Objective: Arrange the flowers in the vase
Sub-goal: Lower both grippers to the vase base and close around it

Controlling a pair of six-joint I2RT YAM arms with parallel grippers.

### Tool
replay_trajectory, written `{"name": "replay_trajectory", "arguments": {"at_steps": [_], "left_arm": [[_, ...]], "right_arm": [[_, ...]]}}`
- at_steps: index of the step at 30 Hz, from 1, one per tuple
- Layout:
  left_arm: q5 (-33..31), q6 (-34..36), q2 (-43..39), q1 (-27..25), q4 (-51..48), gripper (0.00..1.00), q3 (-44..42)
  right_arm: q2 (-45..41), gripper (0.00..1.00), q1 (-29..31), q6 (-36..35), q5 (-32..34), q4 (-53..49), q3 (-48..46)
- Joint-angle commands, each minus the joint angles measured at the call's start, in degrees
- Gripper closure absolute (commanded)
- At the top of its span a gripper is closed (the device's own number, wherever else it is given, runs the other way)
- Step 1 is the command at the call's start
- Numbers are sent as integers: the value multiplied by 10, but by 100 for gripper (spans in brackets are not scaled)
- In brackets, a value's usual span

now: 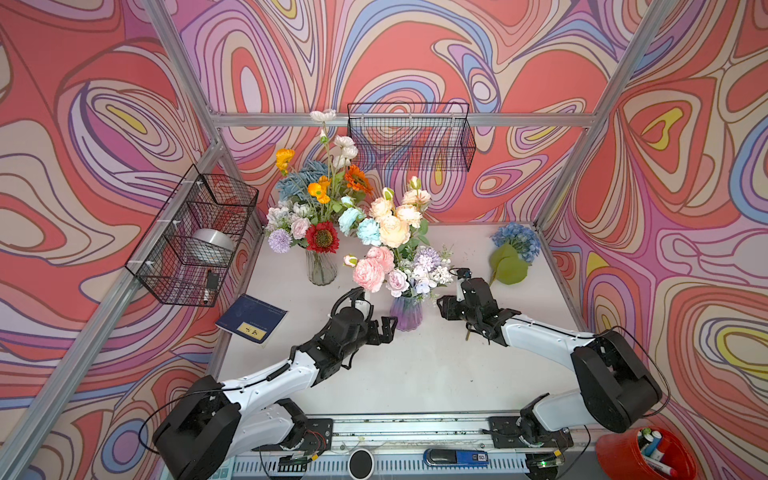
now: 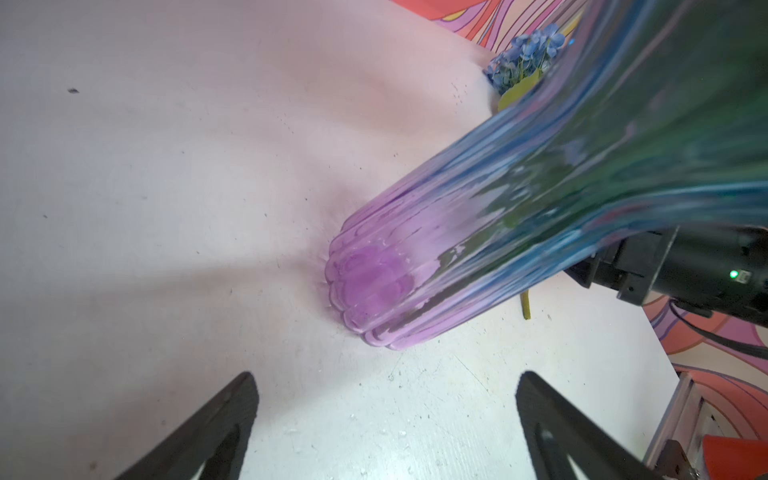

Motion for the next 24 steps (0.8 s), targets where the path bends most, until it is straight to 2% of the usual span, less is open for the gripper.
{"name": "replay_trajectory", "arguments": {"at_steps": [1, 13, 19, 24], "left_arm": [[-24, -33, 28, -1, 46, 0, 24], [-94, -15, 126, 4, 64, 0, 98], [-98, -1, 133, 33, 54, 0, 101], [-110, 8, 98, 50, 6, 0, 91]], "right_arm": [[20, 43, 23, 25, -30, -1, 8], [41, 44, 65, 43, -35, 42, 0], [61, 44, 76, 55, -40, 87, -4], [84, 44, 83, 54, -54, 115, 18]]}}
